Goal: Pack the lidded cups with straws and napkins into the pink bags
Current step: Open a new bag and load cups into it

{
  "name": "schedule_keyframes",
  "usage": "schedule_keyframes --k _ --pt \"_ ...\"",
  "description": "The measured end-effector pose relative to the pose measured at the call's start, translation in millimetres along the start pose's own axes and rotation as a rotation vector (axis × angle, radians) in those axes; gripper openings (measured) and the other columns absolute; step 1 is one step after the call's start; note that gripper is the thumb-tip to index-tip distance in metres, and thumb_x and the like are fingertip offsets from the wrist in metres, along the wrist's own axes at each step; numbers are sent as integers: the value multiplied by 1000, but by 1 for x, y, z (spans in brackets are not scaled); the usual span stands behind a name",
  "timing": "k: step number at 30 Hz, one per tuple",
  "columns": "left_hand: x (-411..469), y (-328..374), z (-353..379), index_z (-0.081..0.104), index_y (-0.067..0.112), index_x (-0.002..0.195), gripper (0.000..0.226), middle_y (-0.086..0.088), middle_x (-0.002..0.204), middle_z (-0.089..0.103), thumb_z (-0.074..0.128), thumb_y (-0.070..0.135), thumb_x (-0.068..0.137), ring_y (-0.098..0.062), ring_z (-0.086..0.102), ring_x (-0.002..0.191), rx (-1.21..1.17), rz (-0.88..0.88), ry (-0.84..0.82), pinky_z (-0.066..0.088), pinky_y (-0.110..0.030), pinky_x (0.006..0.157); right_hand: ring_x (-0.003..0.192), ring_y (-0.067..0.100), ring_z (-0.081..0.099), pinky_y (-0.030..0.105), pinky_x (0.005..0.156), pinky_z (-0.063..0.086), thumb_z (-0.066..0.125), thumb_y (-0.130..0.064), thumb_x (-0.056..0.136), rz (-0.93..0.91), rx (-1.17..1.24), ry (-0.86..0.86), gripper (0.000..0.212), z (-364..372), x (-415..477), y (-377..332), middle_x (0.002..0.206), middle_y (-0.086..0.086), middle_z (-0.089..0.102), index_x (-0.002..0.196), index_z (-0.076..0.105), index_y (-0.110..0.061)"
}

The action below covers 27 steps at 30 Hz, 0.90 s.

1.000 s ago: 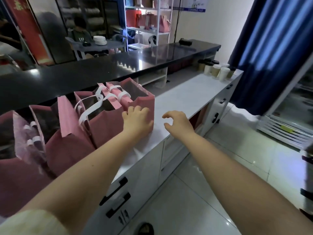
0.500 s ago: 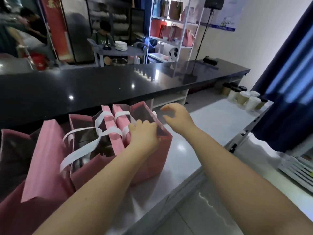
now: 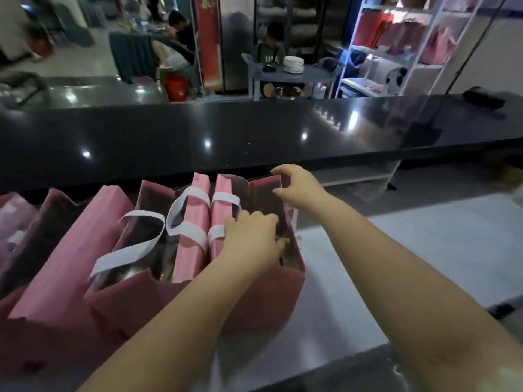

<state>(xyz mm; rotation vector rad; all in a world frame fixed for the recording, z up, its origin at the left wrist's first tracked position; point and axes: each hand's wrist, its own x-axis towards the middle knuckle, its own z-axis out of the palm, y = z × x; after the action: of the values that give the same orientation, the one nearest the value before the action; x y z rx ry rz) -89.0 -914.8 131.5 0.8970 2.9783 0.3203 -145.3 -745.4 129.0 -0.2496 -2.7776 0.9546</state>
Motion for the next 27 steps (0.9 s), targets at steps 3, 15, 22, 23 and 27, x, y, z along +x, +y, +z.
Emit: schedule_keyframes --k 3,15,22,23,27 --pt "-3 14 2 58 28 108 28 1 104 60 50 50 94 -25 52 104 -76 -145 119 40 -41 82 95 12 58 27 75 53 61 -16 86 -18 47 -118 53 5 10 7 125 -2 57 135 49 -30" --pt "-75 68 35 67 19 111 36 -5 126 54 77 24 78 -26 39 124 -223 -635 838 37 -41 106 85 13 64 35 74 57 65 -11 84 -50 339 -71 18 -18 0 52 82 -11 64 78 66 -28" --pt "-99 96 53 44 29 134 72 1 125 42 81 36 73 -20 47 115 -440 -857 827 42 -32 98 76 9 62 23 65 52 68 -9 81 52 608 -22 10 -36 -37 83 78 -5 66 79 70 -18" --pt "-102 98 53 44 28 132 73 2 121 43 83 37 72 -19 53 108 -514 -906 817 46 -32 94 76 10 62 24 64 52 68 -10 81 67 620 -7 9 -38 -43 86 77 -4 65 78 69 -19" --pt "-117 98 50 60 21 102 39 6 91 64 83 29 73 -16 64 82 -642 -1007 730 54 -33 75 71 12 61 26 61 50 68 -11 80 131 665 36 11 -46 -65 99 72 -4 64 74 67 -20"
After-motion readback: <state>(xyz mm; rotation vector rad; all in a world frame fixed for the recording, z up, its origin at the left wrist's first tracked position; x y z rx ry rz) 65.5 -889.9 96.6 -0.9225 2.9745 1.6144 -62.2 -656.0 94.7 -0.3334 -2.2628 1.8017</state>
